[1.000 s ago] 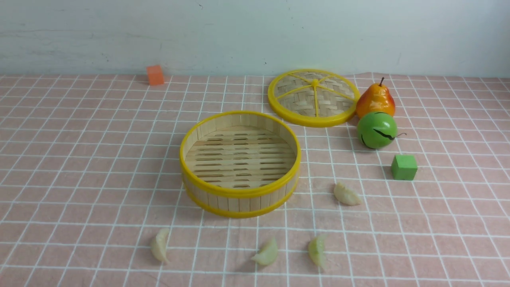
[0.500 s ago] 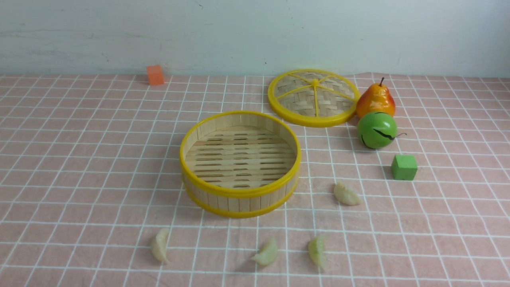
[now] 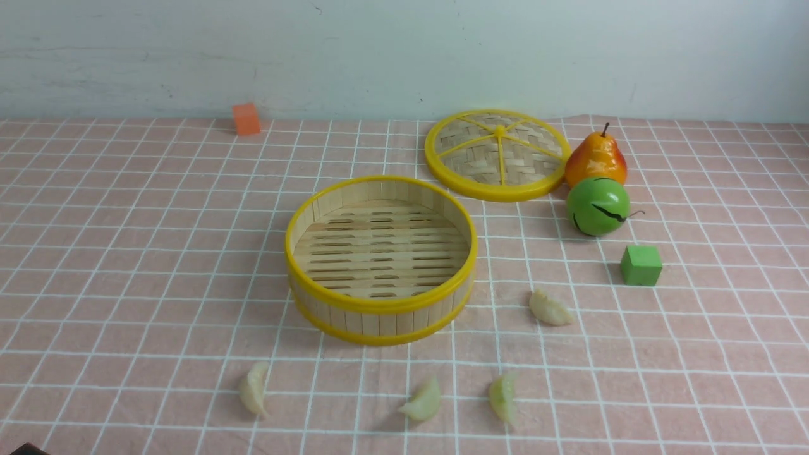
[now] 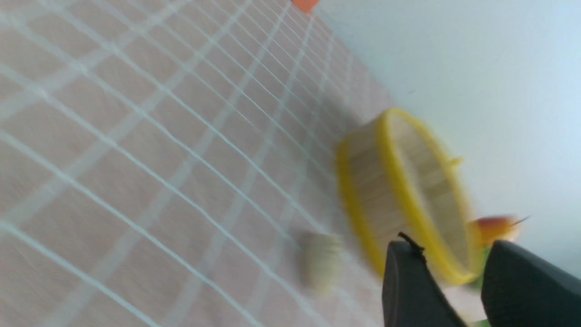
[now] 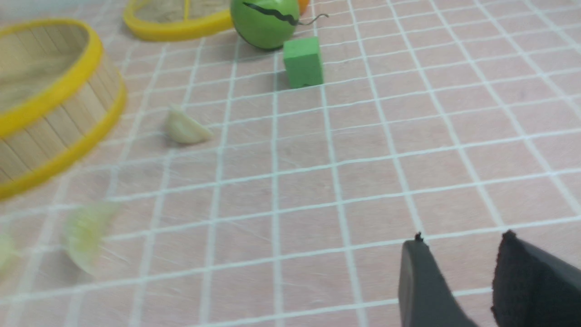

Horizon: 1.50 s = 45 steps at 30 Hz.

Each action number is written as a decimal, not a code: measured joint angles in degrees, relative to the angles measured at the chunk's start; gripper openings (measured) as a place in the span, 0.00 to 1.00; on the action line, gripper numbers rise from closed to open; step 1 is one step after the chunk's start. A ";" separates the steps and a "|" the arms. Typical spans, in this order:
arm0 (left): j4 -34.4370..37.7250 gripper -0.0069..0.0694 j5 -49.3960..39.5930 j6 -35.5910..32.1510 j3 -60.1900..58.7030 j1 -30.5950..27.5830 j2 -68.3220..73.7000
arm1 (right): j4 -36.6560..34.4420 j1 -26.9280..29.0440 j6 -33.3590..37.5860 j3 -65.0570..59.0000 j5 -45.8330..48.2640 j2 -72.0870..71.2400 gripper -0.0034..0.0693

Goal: Put the dumplings into the steamer on the table with the pink tablecloth.
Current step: 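Reach for and grasp a dumpling on the table with the left gripper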

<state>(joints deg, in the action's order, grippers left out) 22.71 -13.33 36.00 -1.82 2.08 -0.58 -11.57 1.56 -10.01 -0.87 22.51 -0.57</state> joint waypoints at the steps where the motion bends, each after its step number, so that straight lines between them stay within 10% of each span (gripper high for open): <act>1: 6.00 0.40 0.34 4.53 0.00 0.00 0.00 | -4.42 0.00 -2.63 0.00 0.16 0.00 0.38; 7: 25.54 0.40 1.24 17.73 0.00 0.00 0.00 | -33.47 0.00 -18.61 -0.55 1.46 0.00 0.38; 18: 25.74 0.40 -0.61 7.31 0.57 0.00 0.00 | -35.67 0.00 -8.15 -0.55 -1.61 0.00 0.38; 23: 25.65 0.39 -2.07 -11.72 6.91 -0.05 0.00 | -36.43 0.00 5.20 1.28 -4.27 0.00 0.35; 30: 11.82 0.07 -15.69 -25.85 23.13 -0.07 18.60 | -36.36 0.00 23.68 12.67 -3.53 14.25 0.03; 38: -6.26 0.07 -36.08 -28.00 37.86 0.55 42.70 | -30.35 -0.27 41.17 31.35 13.96 41.39 0.02; 45: -15.20 0.07 -39.21 -26.31 43.94 16.49 59.68 | -23.41 -15.49 43.50 45.49 33.23 64.62 0.04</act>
<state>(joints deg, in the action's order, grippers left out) 7.51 -52.54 9.70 42.12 18.58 59.10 -34.98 -13.94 33.49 44.62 55.74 64.06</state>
